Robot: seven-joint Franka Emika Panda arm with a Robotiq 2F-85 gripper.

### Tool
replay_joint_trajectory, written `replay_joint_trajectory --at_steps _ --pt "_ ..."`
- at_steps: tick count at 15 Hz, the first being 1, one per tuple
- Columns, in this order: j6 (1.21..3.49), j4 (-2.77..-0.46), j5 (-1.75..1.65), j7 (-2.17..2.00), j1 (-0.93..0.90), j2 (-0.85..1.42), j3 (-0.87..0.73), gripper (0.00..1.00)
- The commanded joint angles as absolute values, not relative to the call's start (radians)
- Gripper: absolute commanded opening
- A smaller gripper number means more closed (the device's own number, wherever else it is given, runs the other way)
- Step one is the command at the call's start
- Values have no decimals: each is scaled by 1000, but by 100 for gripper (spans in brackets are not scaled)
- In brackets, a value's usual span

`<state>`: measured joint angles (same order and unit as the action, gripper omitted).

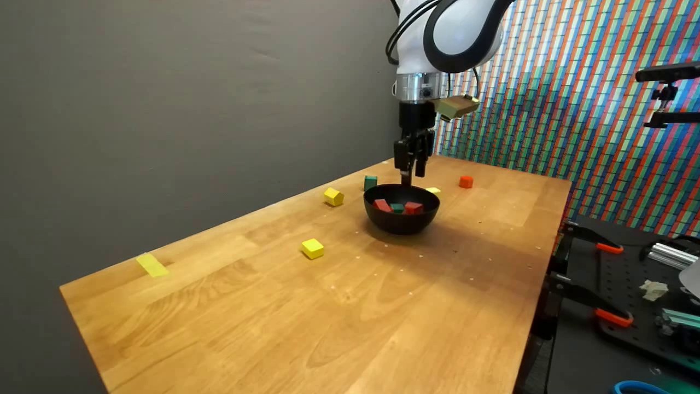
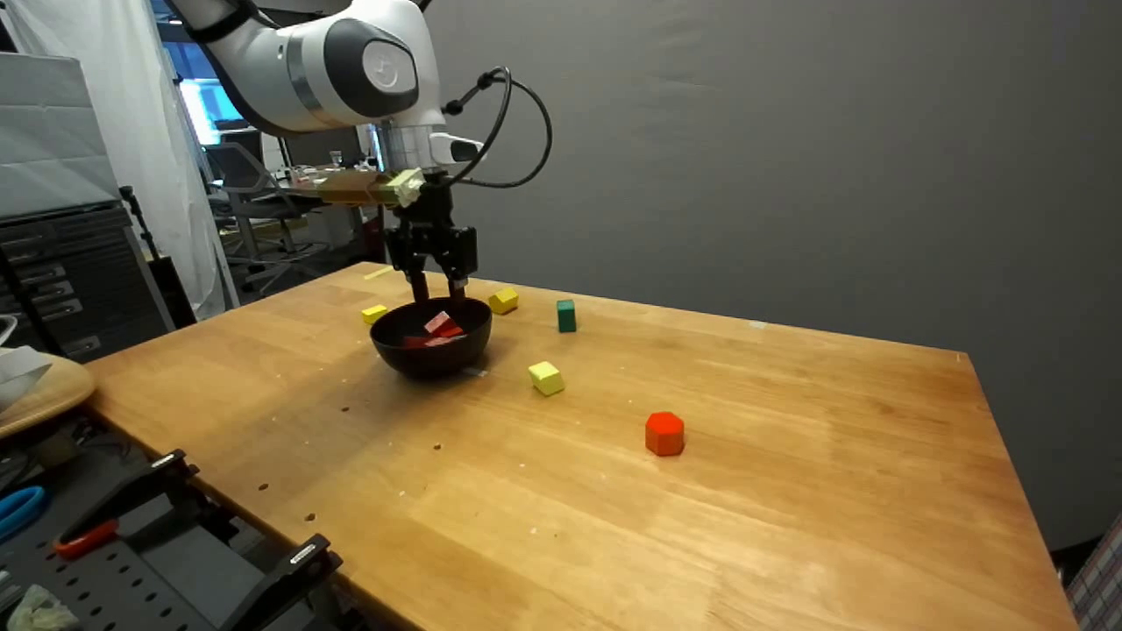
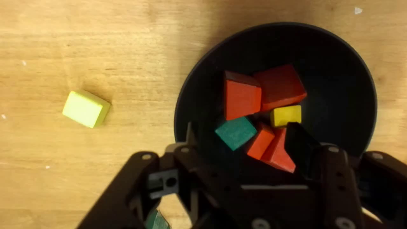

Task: Put all the blocks on the table in the black bowl

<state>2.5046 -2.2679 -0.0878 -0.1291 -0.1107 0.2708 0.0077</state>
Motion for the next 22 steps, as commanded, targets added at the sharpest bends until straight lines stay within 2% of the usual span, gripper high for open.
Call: replay_joint_trajectory --at_steps 1,6,7,11,14,17,22 --pt "2608 -2316 -94 -196 -121 166 16 100" --pt "2791 -2200 -168 -214 -145 217 22 100" --pt "2731 -2242 -144 -206 -135 188 21 100" --pt "2763 -2214 -146 -204 -144 207 25 100" --pt "2678 -2204 -64 -180 -133 265 56 100" --pt "2632 -2096 -5 -174 -134 387 73 100" --pt "2663 -1898 -129 -241 -195 562 -21 100"
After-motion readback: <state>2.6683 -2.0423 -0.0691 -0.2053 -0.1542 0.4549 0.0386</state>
